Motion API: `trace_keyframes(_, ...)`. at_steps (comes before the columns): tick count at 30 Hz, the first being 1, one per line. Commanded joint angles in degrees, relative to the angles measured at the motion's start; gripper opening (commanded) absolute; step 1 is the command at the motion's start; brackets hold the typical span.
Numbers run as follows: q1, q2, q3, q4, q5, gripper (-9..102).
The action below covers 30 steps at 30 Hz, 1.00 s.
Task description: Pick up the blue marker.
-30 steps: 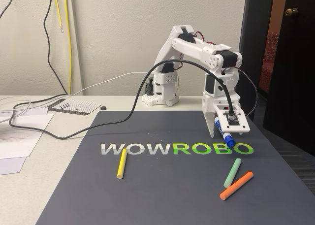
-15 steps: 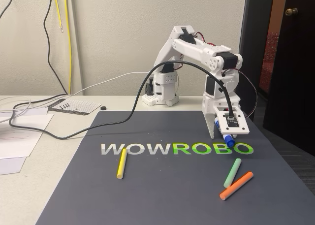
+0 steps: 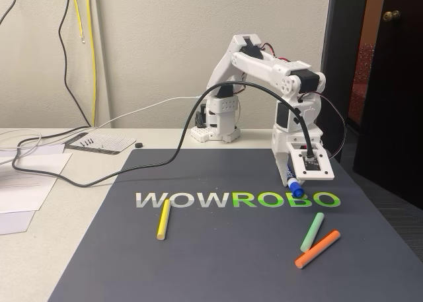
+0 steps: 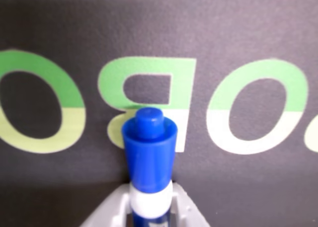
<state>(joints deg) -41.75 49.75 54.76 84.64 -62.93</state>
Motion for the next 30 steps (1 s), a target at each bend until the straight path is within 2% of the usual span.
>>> trace_keyframes(1, -0.44, 0.7, -1.67, -0.53, 0.62, 1)
trace_keyframes(11, -0.79, 1.41, -1.67, -0.53, 2.11, 1)
trace_keyframes(18, 0.53, 9.49, -1.67, 3.34, 5.54, 0)
trace_keyframes(24, 2.2, 20.83, -1.67, 3.78, 13.89, 0)
trace_keyframes(30, 7.21, 35.95, -1.67, 0.79, 27.95, 0)
